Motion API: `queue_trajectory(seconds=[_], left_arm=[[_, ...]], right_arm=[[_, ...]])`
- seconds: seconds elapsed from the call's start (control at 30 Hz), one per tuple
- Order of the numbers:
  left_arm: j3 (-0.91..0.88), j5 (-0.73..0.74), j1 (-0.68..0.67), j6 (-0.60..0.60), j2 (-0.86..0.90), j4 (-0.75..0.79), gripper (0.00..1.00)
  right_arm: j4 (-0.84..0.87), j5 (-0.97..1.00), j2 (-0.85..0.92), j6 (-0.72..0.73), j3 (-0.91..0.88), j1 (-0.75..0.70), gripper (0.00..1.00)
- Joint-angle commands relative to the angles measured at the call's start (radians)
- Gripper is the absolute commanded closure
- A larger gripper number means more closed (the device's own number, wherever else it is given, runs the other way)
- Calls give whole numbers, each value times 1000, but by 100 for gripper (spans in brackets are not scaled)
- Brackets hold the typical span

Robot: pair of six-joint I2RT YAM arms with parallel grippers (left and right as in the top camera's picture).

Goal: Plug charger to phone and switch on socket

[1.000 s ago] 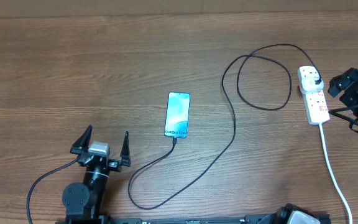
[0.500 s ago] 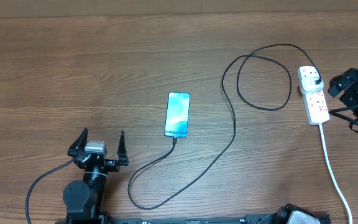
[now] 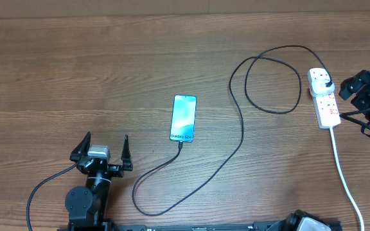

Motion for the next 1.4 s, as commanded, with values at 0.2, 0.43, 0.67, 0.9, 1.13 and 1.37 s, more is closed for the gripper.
queue_trajectory(seconds=[0.2,0.43,0.67,0.9,1.13,1.37], left_arm=[[-3,0,6,-13,-10,-2,0],[-3,0,6,-13,-10,-2,0],[-3,0,6,-13,-10,-2,0],[-3,0,6,-13,-10,-2,0],[-3,0,6,-13,-10,-2,0],[-3,0,6,-13,-10,-2,0]], right_arm=[[5,13,0,4,11,-3,0],[5,13,-1,4,11,-3,0],[5,13,0,4,11,-3,0],[11,13,-3,3,11,-3,0],[118,2,-58,4,-51,27,0],[476,-56,-264,4,-354,147,0]])
